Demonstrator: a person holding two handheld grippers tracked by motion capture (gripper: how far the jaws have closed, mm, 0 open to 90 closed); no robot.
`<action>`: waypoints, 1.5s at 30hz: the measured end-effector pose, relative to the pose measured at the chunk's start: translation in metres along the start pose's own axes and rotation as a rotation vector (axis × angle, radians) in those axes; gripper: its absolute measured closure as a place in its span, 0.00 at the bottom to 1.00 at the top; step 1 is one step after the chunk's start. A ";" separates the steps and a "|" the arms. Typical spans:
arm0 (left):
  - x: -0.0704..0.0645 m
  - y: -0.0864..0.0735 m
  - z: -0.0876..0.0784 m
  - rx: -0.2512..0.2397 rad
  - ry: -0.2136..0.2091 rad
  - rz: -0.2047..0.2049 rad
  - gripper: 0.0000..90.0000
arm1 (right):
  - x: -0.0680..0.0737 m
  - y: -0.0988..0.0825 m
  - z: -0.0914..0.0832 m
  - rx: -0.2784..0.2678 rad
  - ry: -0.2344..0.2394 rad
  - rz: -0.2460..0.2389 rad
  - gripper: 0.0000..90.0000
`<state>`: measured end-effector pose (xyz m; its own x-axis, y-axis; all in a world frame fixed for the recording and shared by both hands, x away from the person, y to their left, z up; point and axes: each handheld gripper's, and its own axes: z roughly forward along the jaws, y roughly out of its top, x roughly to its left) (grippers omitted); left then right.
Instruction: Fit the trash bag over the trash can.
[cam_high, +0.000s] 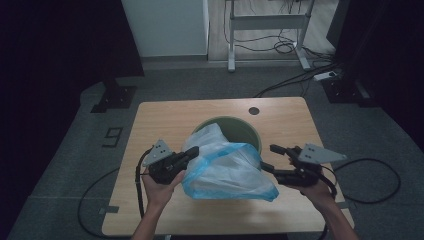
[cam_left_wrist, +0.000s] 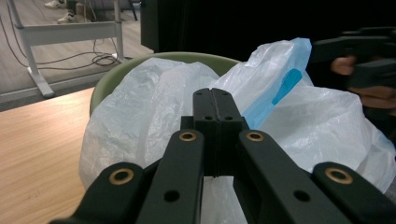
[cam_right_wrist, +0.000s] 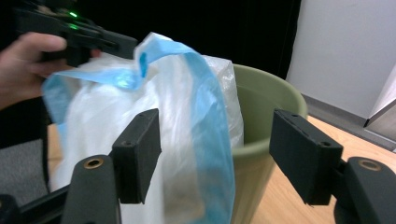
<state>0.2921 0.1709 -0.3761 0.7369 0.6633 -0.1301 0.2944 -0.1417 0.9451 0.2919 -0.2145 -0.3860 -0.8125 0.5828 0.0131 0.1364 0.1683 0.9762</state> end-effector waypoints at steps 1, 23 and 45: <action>0.000 0.000 0.000 -0.003 -0.001 -0.001 1.00 | -0.003 0.003 0.010 0.014 0.005 0.008 0.38; 0.009 0.025 0.008 -0.035 0.000 0.027 1.00 | -0.013 0.036 0.031 0.038 -0.180 -0.054 0.98; -0.003 0.048 0.037 0.118 -0.043 0.080 0.37 | -0.008 0.060 0.069 0.017 -0.162 -0.101 0.99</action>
<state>0.3260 0.1349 -0.3414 0.7854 0.6149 -0.0710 0.3016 -0.2800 0.9114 0.3455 -0.1539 -0.3422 -0.7209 0.6823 -0.1214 0.0689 0.2449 0.9671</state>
